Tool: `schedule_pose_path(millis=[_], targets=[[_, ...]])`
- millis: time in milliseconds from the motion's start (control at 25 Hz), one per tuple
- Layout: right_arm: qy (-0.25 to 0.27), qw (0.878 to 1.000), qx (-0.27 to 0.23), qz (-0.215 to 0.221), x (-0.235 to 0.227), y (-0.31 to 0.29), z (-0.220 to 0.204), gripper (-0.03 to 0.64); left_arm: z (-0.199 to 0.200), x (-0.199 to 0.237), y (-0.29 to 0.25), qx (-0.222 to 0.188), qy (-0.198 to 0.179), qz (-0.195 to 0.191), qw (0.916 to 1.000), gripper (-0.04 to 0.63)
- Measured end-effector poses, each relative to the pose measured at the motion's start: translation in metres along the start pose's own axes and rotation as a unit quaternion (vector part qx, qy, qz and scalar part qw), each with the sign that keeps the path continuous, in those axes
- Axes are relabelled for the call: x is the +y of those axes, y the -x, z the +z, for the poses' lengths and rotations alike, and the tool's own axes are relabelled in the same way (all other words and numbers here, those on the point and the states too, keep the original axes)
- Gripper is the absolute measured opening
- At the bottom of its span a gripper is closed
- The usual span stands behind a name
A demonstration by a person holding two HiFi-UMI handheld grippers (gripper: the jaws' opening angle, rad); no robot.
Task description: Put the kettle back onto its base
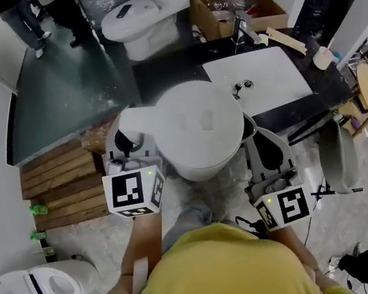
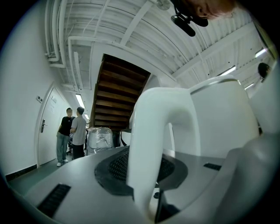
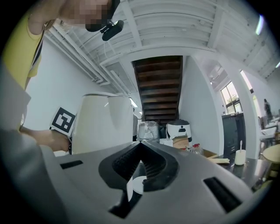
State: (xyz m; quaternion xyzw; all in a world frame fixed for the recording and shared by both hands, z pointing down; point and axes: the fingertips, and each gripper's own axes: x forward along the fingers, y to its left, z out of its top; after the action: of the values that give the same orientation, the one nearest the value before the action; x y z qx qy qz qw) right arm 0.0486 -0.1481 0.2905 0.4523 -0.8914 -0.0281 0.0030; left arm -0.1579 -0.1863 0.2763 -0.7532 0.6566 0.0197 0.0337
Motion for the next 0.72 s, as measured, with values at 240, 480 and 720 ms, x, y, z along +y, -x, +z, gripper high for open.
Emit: schedule_pose_path(millis=[240,480,720], targets=[[0.0,1.0,0.003,-0.024,-0.007,-0.036,-0.005,0.015,-0.002,0.018,-0.041,-0.004,0.001,-0.026,0.9997,0.098],[0.004,0.999,0.012,-0.039,-0.013,-0.056,-0.013,0.015,-0.007,0.025,-0.071,-0.009,0.007,-0.046,0.9989,0.098],[0.01,0.999,0.015,-0.034,-0.022,-0.072,-0.011,0.015,-0.009,0.028,-0.092,-0.009,0.014,-0.041,0.999,0.098]])
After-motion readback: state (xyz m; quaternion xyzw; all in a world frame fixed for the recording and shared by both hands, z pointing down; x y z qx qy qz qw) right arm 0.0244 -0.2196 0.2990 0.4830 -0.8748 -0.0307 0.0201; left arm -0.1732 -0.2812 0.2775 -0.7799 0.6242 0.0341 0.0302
